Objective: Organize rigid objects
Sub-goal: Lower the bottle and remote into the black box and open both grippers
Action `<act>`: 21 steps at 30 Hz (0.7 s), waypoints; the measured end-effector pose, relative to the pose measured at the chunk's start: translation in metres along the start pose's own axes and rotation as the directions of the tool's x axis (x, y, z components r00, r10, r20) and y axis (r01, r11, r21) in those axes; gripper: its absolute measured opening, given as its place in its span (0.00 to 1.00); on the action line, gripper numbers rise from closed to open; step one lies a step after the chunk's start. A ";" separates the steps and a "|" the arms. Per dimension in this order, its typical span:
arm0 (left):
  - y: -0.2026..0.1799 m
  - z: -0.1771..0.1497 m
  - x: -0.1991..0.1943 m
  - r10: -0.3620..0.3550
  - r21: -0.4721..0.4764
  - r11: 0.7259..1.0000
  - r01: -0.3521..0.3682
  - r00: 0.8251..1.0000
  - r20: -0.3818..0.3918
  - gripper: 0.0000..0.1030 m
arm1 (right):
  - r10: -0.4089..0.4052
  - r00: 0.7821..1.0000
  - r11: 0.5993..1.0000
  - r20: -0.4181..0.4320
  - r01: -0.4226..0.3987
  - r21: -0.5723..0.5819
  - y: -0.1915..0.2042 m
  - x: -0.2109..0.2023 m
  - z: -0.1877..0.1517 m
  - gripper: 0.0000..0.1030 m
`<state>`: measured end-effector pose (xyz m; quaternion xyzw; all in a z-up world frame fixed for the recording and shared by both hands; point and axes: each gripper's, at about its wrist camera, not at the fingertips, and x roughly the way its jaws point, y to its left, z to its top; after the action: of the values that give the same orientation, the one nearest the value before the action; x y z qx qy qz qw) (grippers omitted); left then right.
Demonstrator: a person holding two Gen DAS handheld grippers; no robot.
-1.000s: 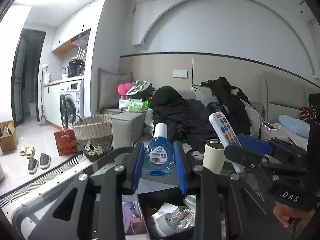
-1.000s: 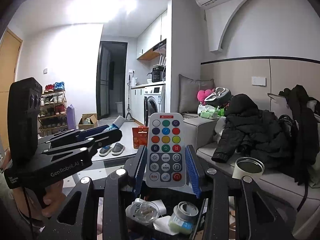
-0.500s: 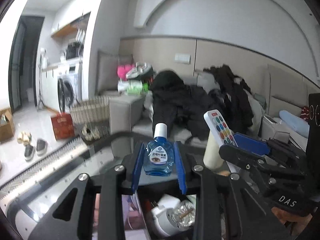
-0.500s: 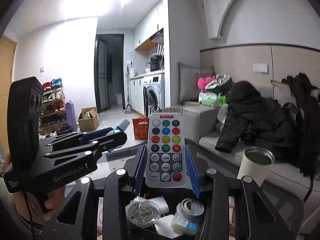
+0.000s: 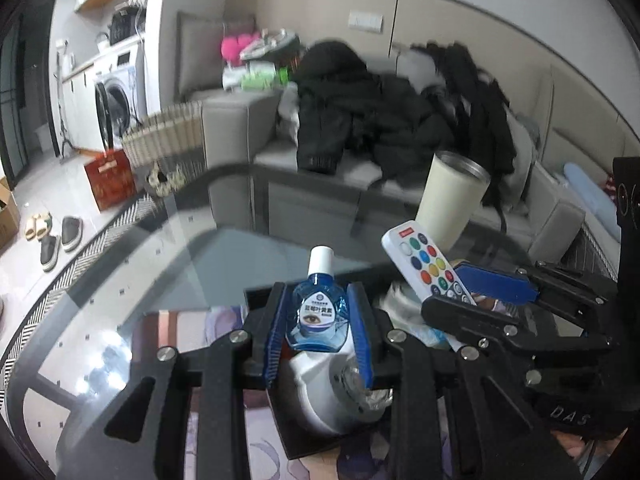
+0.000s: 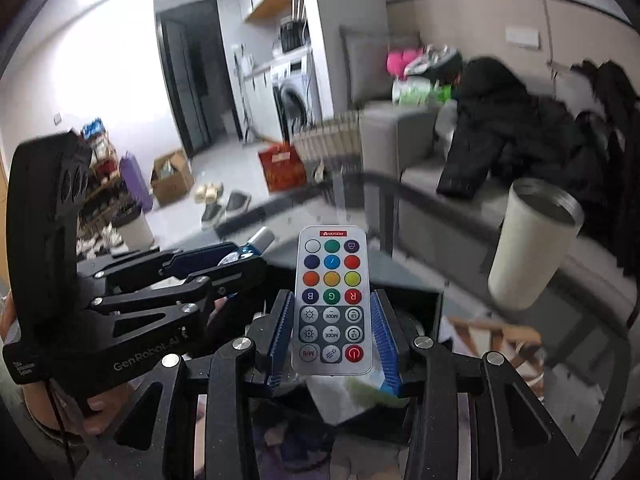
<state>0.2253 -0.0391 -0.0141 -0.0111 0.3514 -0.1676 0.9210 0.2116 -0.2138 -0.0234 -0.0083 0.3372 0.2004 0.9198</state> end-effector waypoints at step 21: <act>-0.001 -0.010 0.021 0.006 0.001 1.000 -0.006 0.992 -0.129 0.48 | -0.008 0.988 0.999 -0.153 0.013 0.034 -0.012 0.031 -0.016 0.41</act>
<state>0.2327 -0.0452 -0.0351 0.0013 0.4102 -0.1655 0.8969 0.2273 -0.2156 -0.0570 -0.0093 0.4101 0.1884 0.8923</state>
